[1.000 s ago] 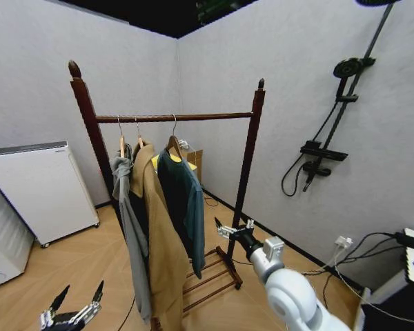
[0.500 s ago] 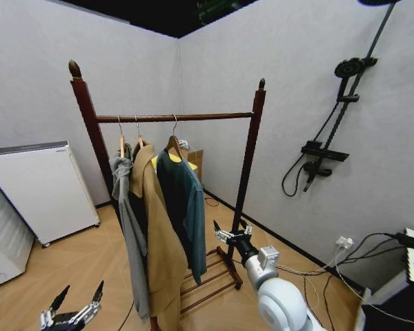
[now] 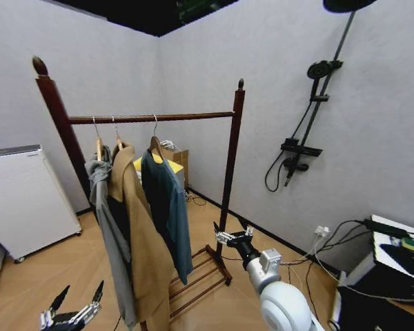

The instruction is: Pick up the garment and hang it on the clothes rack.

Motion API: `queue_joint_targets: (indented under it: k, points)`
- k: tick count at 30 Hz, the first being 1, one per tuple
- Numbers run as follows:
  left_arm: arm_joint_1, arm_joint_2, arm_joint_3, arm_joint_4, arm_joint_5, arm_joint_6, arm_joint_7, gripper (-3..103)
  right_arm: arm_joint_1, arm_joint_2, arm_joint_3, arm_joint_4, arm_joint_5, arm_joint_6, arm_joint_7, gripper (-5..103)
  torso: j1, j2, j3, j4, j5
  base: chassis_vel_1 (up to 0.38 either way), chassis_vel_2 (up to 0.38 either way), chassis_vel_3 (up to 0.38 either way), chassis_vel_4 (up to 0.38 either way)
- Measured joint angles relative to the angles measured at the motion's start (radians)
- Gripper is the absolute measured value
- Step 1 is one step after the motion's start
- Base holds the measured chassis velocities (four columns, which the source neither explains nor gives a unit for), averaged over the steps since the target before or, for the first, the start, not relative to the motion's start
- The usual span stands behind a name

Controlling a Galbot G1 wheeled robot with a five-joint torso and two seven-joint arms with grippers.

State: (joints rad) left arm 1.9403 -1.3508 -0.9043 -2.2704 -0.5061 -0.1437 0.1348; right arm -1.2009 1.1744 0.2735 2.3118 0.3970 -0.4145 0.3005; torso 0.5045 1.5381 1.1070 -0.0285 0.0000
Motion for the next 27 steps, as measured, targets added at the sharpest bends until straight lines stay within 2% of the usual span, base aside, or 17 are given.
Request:
queue_joint_targets:
  k: [27]
  points:
    - [0.000,0.000,0.000,0.000,0.000,0.000,0.000,100,-0.014,0.007,-0.010,0.010,-0.012,0.000,-0.009,100,0.000,0.000,0.000,0.0002,0.0000,-0.060,-0.179,-0.182,-0.068]
